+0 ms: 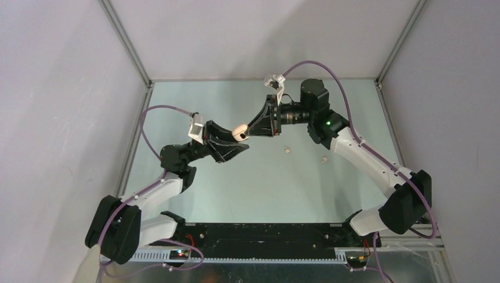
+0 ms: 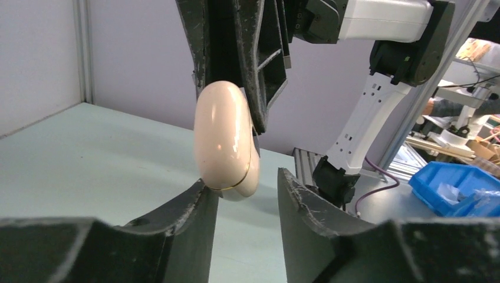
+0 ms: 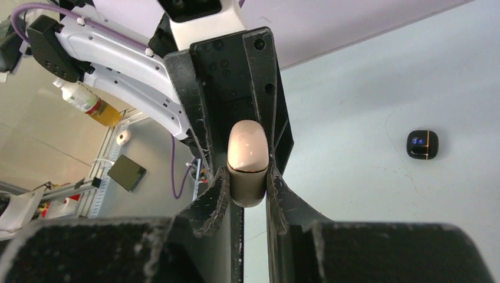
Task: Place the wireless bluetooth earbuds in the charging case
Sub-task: Pick up the charging case at the center of the board.
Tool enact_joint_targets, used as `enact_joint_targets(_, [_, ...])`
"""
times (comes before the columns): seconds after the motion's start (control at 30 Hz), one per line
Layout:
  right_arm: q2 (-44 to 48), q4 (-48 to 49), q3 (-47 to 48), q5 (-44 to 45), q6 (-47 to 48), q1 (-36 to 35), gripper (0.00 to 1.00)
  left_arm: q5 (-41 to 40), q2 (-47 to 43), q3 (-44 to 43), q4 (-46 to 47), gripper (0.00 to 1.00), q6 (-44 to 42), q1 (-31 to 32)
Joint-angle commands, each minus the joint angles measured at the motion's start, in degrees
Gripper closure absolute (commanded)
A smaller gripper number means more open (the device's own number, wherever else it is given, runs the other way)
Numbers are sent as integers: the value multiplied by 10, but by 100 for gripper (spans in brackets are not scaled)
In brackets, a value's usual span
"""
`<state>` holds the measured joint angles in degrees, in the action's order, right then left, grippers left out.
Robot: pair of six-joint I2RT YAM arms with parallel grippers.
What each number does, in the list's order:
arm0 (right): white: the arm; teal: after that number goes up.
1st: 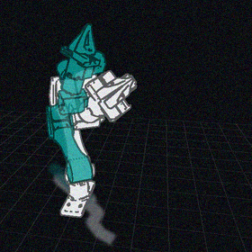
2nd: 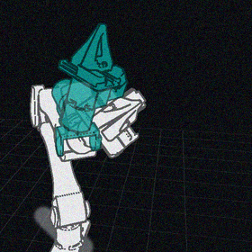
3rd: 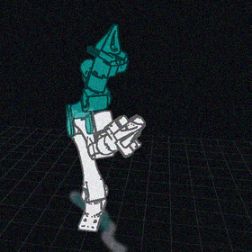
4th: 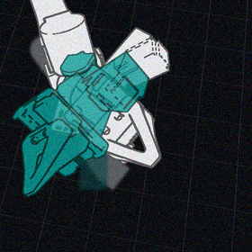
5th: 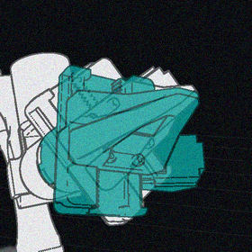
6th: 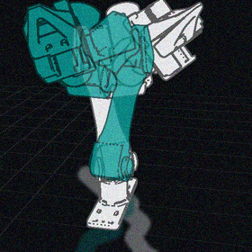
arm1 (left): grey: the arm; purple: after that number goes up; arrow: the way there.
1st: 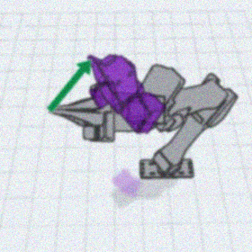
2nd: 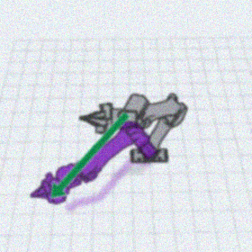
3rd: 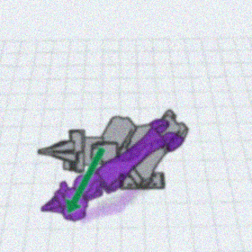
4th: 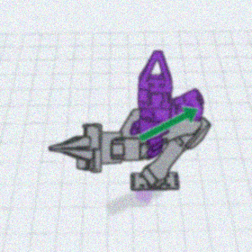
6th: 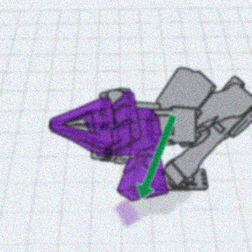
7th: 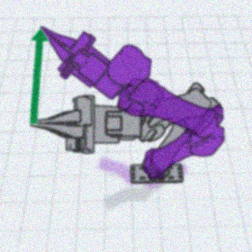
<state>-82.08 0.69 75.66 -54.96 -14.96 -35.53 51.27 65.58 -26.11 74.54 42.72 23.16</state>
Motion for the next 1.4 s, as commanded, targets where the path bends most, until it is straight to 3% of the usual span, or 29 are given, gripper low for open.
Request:
enact_joint_targets(0.0, [-1, 10, -1, 0, 20, -3, 100, 11, -11, -25, 26, 60, 12, 3])
enact_joint_targets(0.3, [-2, -1, -7, -2, 44, -4, 100, 9, -16, -26, 38, 55, 22, 4])
enact_joint_targets(0.53, [-1, -4, -20, -18, 61, 0, 100, 13, -20, -28, 36, 72, 21, 1])
enact_joint_targets(0.67, [2, -26, -26, -24, 78, 5, 100, 10, -23, -28, 36, 75, 22, -5])
enact_joint_targets(0.83, [0, -33, -33, -34, 90, 12, 100, 5, -25, -27, 39, 58, 28, -10])
enact_joint_targets(1.0, [-6, -34, -33, -42, 89, 16, 100, 5, -27, -26, 45, 55, 32, -12])
enact_joint_targets(1.17, [-7, -27, -33, -42, 81, 16, 100, 6, -26, -28, 44, 62, 32, -13])
enact_joint_targets(1.37, [-7, 19, -40, -34, 34, 15, 100, 9, -25, -29, 29, 45, 27, -12])
